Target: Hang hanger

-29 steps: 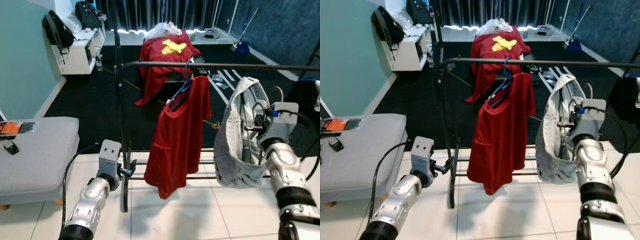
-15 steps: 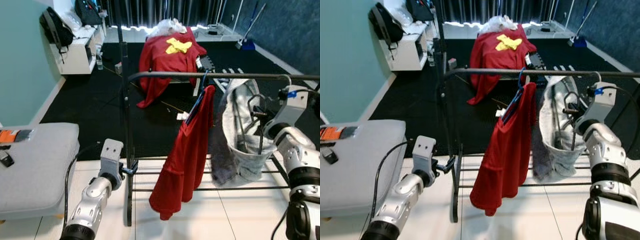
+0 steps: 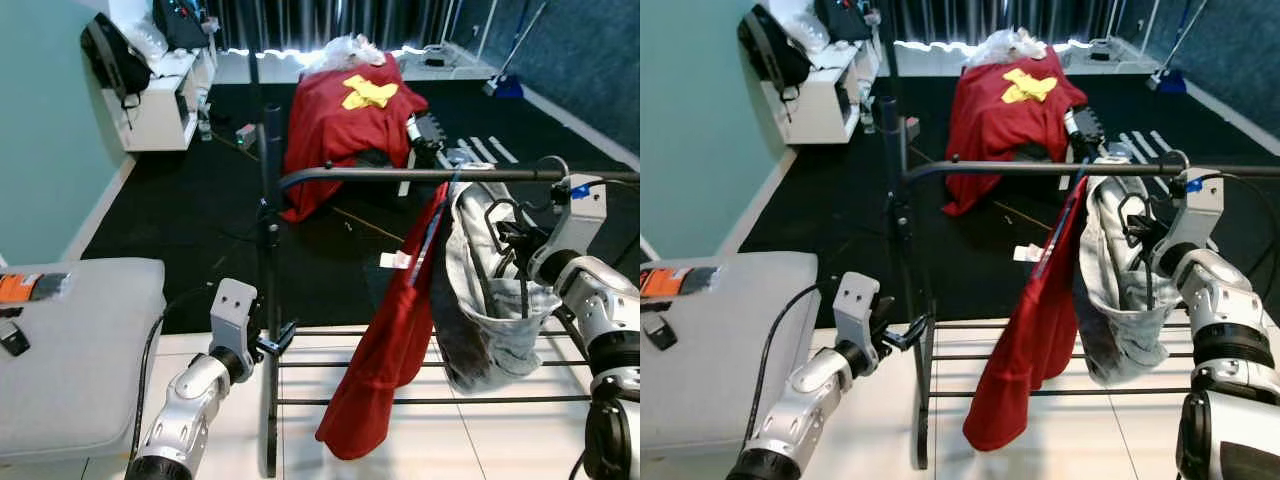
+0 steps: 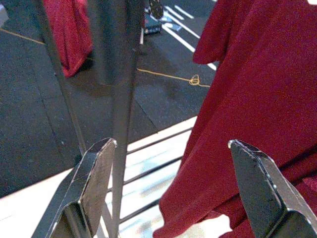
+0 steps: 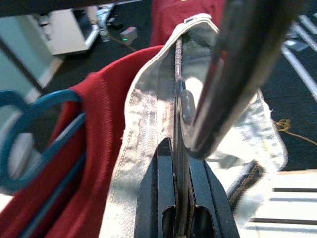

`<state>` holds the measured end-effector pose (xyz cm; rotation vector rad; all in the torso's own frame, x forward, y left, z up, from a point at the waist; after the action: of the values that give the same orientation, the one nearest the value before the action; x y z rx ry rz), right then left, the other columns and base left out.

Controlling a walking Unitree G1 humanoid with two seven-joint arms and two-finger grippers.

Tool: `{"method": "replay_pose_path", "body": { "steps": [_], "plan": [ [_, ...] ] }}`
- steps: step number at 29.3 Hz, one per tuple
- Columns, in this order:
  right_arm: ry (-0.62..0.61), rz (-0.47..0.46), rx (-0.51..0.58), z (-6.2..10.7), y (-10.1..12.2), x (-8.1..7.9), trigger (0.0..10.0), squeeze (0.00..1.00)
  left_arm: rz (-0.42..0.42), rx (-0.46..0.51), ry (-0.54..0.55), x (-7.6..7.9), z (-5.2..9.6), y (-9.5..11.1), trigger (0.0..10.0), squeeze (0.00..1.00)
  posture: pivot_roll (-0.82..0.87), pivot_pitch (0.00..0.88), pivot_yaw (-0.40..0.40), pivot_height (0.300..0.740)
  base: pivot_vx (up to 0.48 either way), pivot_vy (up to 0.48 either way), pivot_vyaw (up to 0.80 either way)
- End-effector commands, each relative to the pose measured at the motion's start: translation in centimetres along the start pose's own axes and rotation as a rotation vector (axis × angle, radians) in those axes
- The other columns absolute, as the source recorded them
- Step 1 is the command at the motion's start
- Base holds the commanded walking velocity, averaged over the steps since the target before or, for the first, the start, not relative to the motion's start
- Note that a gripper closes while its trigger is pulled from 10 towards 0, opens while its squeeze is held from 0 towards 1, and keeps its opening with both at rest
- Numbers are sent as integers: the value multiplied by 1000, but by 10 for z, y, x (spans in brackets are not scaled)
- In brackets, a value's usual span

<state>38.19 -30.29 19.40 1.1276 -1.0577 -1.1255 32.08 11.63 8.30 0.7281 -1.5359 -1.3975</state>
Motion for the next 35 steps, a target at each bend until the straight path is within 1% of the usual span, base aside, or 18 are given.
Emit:
{"method": "replay_pose_path", "body": {
  "steps": [1,5,8,12,19,21,22,23,26,27,29,30,32,33,35],
  "plan": [
    [12,-28,45,2,13,5,10000,0,-11,4,9,-3,4,-1,10000,0,-26,15,-20,740,0,0,0],
    [34,-88,58,4,17,11,10000,0,-19,10,9,-5,4,1,10000,0,-23,18,-17,740,0,0,0],
    [42,-98,60,4,18,11,10000,0,-20,13,2,-4,5,3,10000,0,-20,24,-13,740,0,0,0],
    [53,-78,45,2,19,11,10000,0,-2,33,-44,0,7,9,10000,0,-5,37,-7,740,0,0,0],
    [36,-61,42,1,22,14,10000,0,-9,35,-51,-2,9,12,10000,0,16,55,0,740,0,0,0],
    [27,-44,47,0,28,15,10000,0,-38,34,-52,-5,14,17,10000,0,61,75,-3,740,0,0,0],
    [27,-44,47,0,28,15,10000,0,-38,34,-52,-5,14,17,10000,0,61,75,-3,740,0,0,0],
    [25,-35,51,-1,32,16,10000,0,-44,50,-51,-6,18,23,10000,0,74,87,6,740,0,0,0],
    [24,-29,55,-1,35,17,10000,0,-36,71,-50,-7,22,28,10000,0,81,97,15,740,0,0,0],
    [17,-25,62,0,39,19,10000,0,-20,100,-67,-6,27,35,10000,0,90,111,31,740,0,0,0],
    [17,-25,62,0,39,19,10000,0,-20,100,-67,-6,27,35,10000,0,90,111,31,740,0,0,0],
    [5,-20,70,1,42,22,10000,0,-1,130,-116,-1,29,43,10000,0,94,119,39,740,0,0,0],
    [5,-20,70,1,42,22,10000,0,-1,130,-116,-1,29,43,10000,0,94,119,39,740,0,0,0],
    [-7,-15,75,2,46,25,10000,0,8,154,-216,12,29,52,10000,0,95,147,55,740,0,0,0],
    [-7,-15,75,2,46,25,10000,0,8,154,-216,12,29,52,10000,0,95,147,55,740,0,0,0]
  ]
}}
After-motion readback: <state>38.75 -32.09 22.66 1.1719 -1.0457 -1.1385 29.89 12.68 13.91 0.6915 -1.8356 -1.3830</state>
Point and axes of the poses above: a point about 5 cm out from each wrist's last joint towards the gripper, its own z axis pointing back from the gripper into the wrist, its own y axis along the axis of the wrist's last joint, x = y × z, the point moved 2 cm from there along -z, pointing out of the wrist towards the gripper, and after that the axes turned 12 degrees about z, right-handed, at the moved point
